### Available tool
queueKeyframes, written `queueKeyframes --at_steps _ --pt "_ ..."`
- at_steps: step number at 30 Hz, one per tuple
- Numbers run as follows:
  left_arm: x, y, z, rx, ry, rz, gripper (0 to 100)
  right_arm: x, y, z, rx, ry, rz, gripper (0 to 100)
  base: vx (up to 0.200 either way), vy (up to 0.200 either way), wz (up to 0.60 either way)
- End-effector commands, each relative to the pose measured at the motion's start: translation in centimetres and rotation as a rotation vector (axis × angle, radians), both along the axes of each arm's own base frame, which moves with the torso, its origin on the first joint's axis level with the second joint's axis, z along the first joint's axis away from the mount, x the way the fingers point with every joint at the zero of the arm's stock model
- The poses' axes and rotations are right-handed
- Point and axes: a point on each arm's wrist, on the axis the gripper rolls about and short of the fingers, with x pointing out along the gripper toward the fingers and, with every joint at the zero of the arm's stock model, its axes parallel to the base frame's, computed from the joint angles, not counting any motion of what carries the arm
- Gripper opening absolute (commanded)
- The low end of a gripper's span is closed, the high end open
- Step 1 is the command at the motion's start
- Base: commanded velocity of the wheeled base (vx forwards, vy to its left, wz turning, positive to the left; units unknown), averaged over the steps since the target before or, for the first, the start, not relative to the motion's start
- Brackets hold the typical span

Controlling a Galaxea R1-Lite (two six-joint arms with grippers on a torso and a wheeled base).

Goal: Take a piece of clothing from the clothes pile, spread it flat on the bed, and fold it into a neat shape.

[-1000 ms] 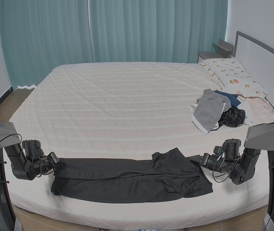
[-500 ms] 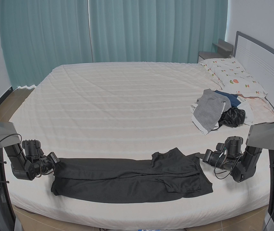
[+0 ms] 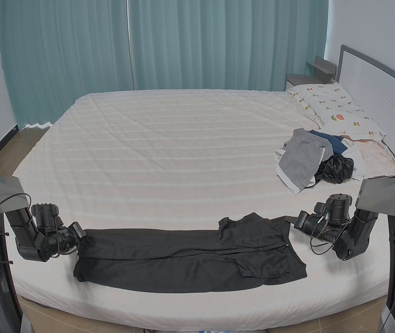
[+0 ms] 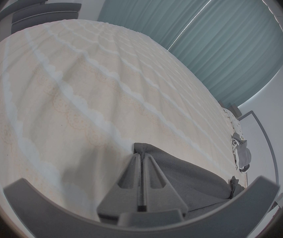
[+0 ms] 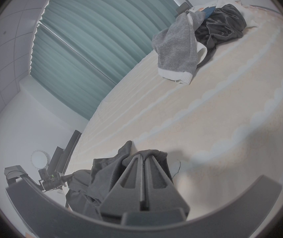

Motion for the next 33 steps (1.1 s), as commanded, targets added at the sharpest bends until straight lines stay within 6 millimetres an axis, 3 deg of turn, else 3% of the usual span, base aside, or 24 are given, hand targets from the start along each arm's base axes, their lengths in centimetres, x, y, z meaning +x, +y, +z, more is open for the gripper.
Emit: queueKeyframes --at_steps 1,12,13,18,27,29,30,33 --pt "0.0 0.0 0.1 0.0 -0.001 0.001 0 0.1 0.0 -0.4 -0.003 0.001 -0.003 0 0.0 0.0 0.0" --pt "-0.4 -0.4 -0.1 0.004 0.013 -0.016 0 0.1 0.1 -0.8 -0.005 0.01 -0.003 0 0.0 0.0 0.0" --pt "-0.5 -0.5 -0.1 0.002 0.015 -0.017 100 0.1 0.2 -0.8 -0.005 0.01 -0.001 100 0.0 0.0 0.0" --pt "-0.5 -0.5 0.0 0.0 0.012 -0.019 100 -0.1 0.3 -0.8 -0.013 0.012 0.004 100 0.0 0.0 0.0" --pt "-0.1 0.2 0.6 -0.031 -0.022 0.019 100 -1.2 -0.1 2.8 -0.007 -0.079 0.006 100 0.0 0.0 0.0" --pt "0.5 0.4 1.3 -0.101 -0.045 0.076 100 -0.7 2.1 3.4 -0.001 -0.1 0.069 100 0.0 0.0 0.0" --pt "0.5 0.4 1.3 -0.101 -0.045 0.076 100 -0.7 2.1 3.4 -0.001 -0.1 0.069 100 0.0 0.0 0.0" --pt "0.6 0.4 1.6 -0.132 -0.055 0.101 100 0.2 4.5 2.0 -0.012 -0.014 0.127 100 0.0 0.0 0.0"
